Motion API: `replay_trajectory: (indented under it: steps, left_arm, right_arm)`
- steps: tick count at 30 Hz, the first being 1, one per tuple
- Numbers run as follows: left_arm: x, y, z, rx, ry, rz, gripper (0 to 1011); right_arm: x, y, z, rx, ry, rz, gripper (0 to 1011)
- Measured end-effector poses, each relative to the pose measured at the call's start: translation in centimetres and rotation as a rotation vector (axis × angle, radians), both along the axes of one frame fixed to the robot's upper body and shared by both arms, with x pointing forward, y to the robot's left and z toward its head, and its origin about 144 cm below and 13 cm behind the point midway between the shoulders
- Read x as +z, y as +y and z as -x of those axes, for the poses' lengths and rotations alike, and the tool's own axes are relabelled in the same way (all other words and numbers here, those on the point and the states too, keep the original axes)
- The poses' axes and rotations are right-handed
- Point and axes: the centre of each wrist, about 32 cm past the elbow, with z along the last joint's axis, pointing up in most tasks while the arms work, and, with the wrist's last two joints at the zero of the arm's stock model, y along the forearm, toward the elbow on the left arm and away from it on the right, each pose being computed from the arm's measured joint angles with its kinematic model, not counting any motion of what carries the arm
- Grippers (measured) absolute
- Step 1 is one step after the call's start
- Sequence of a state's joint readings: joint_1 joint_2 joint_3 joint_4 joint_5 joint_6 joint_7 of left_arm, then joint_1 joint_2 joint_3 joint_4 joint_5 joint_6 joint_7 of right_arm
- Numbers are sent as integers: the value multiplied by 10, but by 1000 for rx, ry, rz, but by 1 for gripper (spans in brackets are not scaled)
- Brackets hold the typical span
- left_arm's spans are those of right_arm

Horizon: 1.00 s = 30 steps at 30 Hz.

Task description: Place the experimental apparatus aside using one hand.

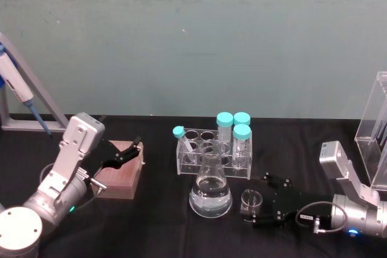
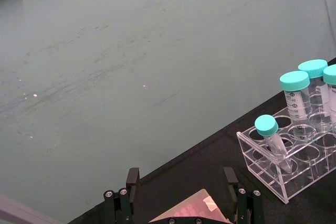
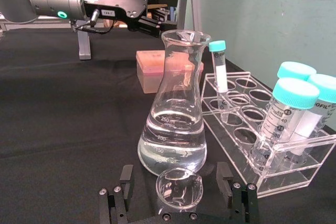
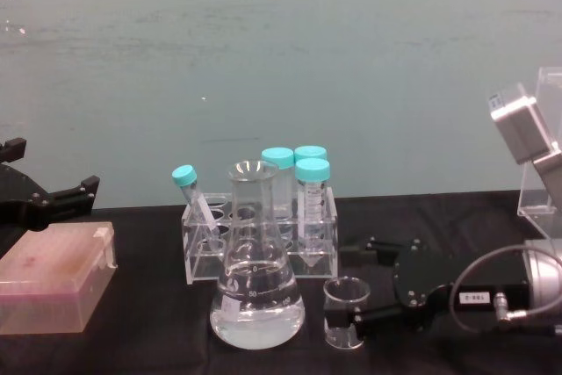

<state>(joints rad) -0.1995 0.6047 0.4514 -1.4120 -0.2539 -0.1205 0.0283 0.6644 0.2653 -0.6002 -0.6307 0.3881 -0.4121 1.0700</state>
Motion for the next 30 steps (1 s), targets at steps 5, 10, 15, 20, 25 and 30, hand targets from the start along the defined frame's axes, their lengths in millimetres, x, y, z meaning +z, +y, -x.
replay_trajectory:
  steps: [5,10,15,20,25,30]
  left_arm:
    - [0,0,0,0,0,0,1000]
    - [0,0,0,0,0,0,1000]
    - [0,0,0,0,0,0,1000]
    - [0,0,0,0,0,0,1000]
    - [0,0,0,0,0,0,1000]
    - [0,0,0,0,0,0,1000]
  right_arm:
    - [-1,1,0,0,6,10,1003]
    - [-1,1,0,0,10,18,1003]
    - [-2,1,0,2,14,24,1003]
    - [-4,2,0,2,18,29,1003]
    - [-4,2,-1,1,16,32,1003]
    - [-3,3,-2,-1,10,31,1003]
